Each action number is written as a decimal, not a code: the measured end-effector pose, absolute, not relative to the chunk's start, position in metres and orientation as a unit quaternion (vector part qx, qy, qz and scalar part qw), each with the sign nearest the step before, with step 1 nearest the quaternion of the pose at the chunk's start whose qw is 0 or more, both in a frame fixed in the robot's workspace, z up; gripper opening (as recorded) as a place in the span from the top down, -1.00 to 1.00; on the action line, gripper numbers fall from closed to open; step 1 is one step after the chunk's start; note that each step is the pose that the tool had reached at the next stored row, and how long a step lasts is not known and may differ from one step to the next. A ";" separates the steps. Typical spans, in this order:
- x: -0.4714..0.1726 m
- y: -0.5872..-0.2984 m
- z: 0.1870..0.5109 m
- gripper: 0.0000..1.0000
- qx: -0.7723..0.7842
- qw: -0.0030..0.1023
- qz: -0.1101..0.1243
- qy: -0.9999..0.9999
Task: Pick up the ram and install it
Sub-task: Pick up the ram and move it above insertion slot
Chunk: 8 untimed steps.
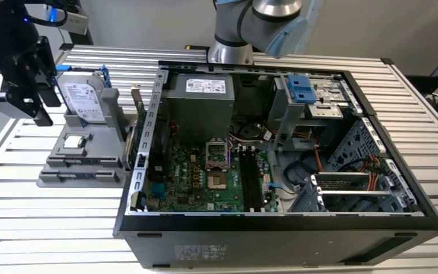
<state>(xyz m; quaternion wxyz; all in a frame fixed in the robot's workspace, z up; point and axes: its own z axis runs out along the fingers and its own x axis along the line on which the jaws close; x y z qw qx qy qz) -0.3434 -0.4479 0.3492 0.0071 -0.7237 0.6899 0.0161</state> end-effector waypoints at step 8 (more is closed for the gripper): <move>-0.343 -0.448 0.341 -1.00 -0.724 0.007 0.016 0.690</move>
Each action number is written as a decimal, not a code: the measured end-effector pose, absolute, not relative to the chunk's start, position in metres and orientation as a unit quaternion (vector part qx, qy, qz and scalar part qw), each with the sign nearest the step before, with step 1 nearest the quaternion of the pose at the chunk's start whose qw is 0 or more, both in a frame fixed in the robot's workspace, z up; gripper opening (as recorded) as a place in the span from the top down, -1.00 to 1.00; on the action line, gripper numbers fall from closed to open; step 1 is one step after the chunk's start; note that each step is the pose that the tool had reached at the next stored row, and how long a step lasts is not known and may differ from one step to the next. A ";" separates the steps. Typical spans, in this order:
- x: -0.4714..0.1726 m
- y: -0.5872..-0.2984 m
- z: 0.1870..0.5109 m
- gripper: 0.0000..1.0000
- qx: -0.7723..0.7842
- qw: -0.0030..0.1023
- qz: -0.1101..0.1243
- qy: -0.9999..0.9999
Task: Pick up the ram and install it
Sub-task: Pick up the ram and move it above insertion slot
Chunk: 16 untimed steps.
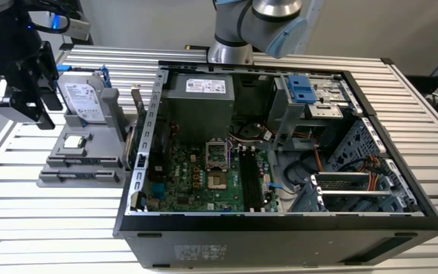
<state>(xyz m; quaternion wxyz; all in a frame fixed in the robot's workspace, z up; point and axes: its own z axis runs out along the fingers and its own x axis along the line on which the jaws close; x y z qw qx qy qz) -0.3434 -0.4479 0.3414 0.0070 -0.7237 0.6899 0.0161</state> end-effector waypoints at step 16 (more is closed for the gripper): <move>-0.343 -0.448 0.329 -1.00 -0.724 0.007 0.016 0.690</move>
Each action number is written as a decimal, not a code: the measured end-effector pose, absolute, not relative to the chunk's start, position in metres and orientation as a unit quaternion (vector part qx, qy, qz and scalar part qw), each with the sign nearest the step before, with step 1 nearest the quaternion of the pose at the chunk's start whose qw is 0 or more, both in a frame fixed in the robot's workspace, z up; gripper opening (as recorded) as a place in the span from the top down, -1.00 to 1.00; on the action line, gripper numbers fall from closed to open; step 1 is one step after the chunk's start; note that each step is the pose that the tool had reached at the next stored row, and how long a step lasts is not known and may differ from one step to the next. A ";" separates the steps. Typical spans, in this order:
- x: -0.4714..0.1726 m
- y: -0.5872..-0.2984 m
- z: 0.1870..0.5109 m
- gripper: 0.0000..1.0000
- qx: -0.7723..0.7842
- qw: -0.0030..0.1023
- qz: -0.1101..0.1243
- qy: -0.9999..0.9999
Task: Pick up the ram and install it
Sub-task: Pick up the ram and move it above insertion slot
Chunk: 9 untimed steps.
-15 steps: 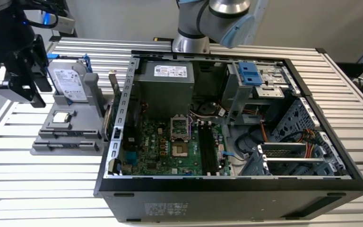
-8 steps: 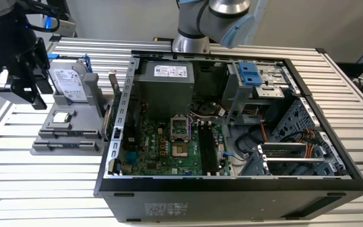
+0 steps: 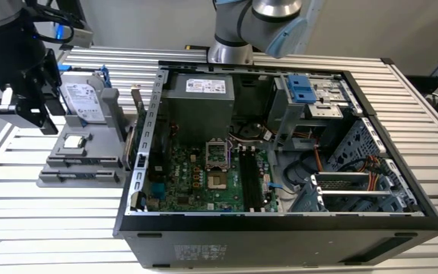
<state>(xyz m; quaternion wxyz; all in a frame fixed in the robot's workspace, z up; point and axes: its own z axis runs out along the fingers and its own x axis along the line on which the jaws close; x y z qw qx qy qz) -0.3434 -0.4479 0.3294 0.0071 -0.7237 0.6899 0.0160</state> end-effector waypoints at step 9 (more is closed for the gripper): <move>-0.343 -0.448 0.323 -1.00 -0.724 0.007 0.016 0.690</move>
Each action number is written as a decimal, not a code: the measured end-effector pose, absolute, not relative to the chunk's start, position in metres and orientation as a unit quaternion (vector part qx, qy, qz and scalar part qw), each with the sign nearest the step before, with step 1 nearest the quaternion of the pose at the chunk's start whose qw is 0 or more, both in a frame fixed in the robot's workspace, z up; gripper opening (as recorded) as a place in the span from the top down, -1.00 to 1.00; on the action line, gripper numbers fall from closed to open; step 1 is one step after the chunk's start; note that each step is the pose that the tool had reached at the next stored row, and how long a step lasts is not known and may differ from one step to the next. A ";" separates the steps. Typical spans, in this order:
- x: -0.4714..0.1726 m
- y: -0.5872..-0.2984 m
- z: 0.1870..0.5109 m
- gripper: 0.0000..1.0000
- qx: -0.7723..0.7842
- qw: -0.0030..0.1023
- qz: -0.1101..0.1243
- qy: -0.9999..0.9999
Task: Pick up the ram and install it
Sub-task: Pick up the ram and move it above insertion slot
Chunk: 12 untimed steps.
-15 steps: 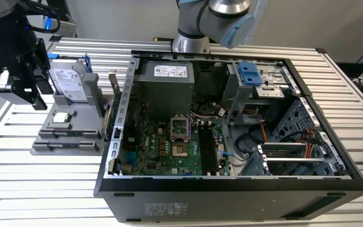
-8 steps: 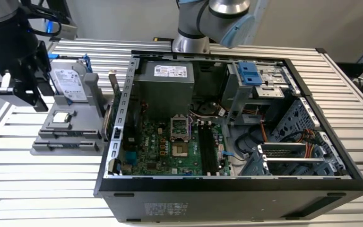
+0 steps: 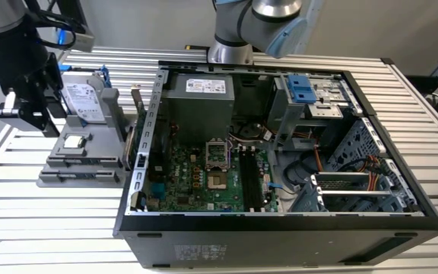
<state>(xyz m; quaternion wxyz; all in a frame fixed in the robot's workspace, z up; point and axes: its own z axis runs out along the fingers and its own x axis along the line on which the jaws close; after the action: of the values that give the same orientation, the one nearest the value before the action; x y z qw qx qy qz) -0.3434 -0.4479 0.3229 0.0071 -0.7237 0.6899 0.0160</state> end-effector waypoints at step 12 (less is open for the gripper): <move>-0.343 -0.448 0.307 -1.00 -0.724 0.007 0.016 0.690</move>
<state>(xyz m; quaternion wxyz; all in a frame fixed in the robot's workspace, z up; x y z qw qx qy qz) -0.3434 -0.4479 0.3074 0.0071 -0.7237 0.6899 0.0160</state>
